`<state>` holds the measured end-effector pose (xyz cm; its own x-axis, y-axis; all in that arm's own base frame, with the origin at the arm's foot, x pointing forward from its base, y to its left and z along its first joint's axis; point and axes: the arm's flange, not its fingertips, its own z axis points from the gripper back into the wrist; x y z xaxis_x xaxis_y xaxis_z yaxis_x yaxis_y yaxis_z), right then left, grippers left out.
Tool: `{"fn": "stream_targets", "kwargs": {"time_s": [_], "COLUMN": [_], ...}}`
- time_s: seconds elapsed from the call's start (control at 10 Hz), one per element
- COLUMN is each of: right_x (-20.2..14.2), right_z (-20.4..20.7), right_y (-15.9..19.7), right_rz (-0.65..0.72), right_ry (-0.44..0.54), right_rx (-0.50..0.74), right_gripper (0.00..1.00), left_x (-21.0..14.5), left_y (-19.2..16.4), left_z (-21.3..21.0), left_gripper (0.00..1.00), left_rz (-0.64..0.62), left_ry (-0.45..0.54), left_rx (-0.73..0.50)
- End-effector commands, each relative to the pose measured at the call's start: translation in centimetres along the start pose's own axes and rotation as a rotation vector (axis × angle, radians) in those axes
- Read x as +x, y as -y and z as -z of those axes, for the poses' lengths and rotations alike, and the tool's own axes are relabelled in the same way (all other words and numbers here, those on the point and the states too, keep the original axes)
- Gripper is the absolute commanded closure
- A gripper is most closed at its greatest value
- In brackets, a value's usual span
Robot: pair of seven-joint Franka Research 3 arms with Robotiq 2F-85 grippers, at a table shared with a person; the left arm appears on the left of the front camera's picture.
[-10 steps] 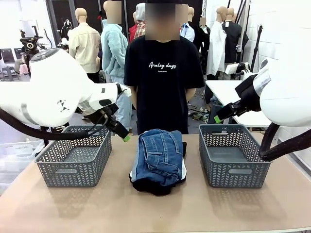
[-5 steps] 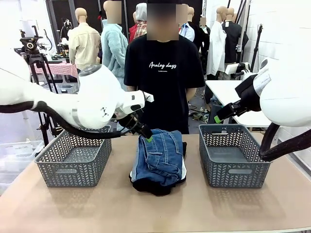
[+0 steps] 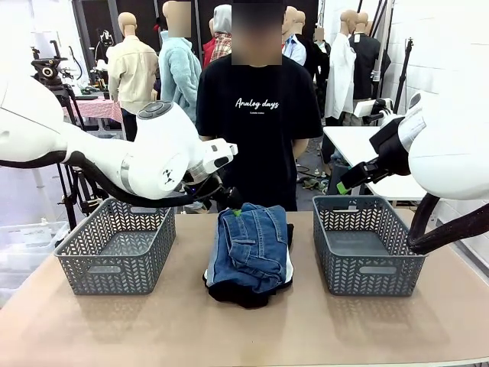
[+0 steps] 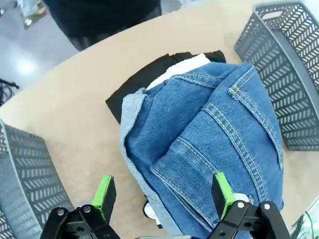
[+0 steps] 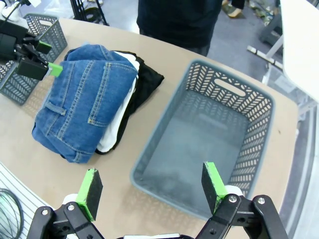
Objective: Sort the tops and bottoms.
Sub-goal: Lift clothes from the center of the table with your left hand.
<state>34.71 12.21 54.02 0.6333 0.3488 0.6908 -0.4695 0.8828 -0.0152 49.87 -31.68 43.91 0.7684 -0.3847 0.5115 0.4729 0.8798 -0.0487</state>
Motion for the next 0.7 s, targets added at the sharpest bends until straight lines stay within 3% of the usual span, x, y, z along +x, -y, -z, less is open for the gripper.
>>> {"fn": "stream_targets", "kwargs": {"time_s": [0.0,0.4,0.6], "right_x": [-0.4,-0.4,-0.4], "right_z": [0.1,0.1,0.1], "right_y": [0.0,0.0,0.0], "right_rz": [0.002,0.002,0.002], "right_ry": [-0.005,-0.005,-0.005], "right_rx": [0.005,0.005,0.005], "right_gripper": [0.0,0.0,0.0], "left_x": [0.6,0.3,-0.1], "left_y": [0.7,0.5,0.2], "left_z": [1.2,2.7,3.5], "left_gripper": [0.0,0.0,0.0], "left_rz": [-0.074,-0.177,-0.224], "left_ry": [-0.027,-0.036,-0.064], "left_rx": [-0.017,-0.144,-0.135]}}
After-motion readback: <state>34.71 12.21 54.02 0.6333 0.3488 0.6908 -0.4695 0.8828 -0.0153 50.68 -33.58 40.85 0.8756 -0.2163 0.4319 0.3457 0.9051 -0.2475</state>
